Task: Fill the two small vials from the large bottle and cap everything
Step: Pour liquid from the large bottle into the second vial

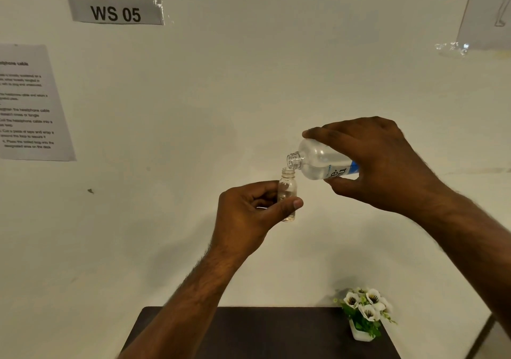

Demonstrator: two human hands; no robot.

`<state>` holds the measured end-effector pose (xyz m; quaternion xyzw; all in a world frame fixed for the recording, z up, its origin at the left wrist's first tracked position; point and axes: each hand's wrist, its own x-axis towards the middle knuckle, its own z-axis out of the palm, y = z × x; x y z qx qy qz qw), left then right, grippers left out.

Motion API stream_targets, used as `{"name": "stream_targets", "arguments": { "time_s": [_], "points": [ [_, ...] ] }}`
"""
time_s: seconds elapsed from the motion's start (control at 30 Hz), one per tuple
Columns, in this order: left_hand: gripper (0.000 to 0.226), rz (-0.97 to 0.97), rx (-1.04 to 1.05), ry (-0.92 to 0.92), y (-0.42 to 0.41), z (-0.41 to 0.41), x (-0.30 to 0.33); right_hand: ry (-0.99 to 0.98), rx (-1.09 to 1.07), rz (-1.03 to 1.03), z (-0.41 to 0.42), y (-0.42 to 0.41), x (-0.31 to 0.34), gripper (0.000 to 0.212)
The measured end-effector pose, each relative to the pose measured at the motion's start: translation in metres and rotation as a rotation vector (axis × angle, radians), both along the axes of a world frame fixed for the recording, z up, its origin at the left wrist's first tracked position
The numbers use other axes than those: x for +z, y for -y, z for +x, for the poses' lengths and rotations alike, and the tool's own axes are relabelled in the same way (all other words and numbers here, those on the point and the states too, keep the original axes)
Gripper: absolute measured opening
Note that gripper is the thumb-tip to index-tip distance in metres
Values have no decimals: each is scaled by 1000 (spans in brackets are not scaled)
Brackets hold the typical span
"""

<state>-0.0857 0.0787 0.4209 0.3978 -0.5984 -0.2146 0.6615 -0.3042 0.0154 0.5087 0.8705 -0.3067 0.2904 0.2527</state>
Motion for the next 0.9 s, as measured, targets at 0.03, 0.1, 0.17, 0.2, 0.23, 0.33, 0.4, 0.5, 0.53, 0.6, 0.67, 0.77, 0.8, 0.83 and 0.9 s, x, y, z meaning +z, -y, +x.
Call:
{"name": "stream_targets", "arguments": {
  "time_s": [0.03, 0.1, 0.17, 0.2, 0.23, 0.33, 0.4, 0.5, 0.53, 0.6, 0.67, 0.77, 0.8, 0.83, 0.9],
  "points": [
    [29, -3, 1, 1, 0, 0, 0, -1, 0, 2, 0, 0, 0, 81],
    [29, -5, 4, 5, 0, 0, 1, -5, -3, 6, 0, 1, 0, 81],
    [27, -3, 1, 4, 1, 0, 0, -2, -3, 6, 0, 1, -1, 81],
    [26, -2, 2, 2, 2, 0, 0, 0, -4, 4, 0, 1, -1, 81],
    [26, -1, 5, -1, 2, 1, -1, 0, -6, 3, 0, 1, -1, 81],
    [28, -1, 12, -1, 3, 1, -1, -3, -14, 6, 0, 1, -1, 83],
    [29, 2, 17, 3, 3, 1, -1, -3, -15, 4, 0, 1, 0, 83],
    [31, 19, 28, 11, 5, 2, -3, 0, -12, 0, 0, 1, -1, 83],
    [32, 22, 31, 12, 5, 2, -3, 1, -13, 0, 0, 1, -1, 83],
    [35, 22, 31, 10, 5, 2, -3, 2, -15, 3, 0, 0, -1, 82],
    [35, 19, 25, 13, 4, 2, -3, -2, -20, 10, 1, 0, -1, 82],
    [33, 23, 13, 5, 4, 2, -4, -4, -21, 13, 0, 0, -1, 83],
    [34, 24, 12, 2, 5, 2, -4, -3, -20, 12, 0, 0, -1, 83],
    [35, 24, 11, 0, 5, 2, -4, -3, -20, 12, 0, -1, -1, 83],
    [38, 23, 12, 1, 4, 2, -4, -4, -19, 14, 0, -1, -1, 83]
  ]
}}
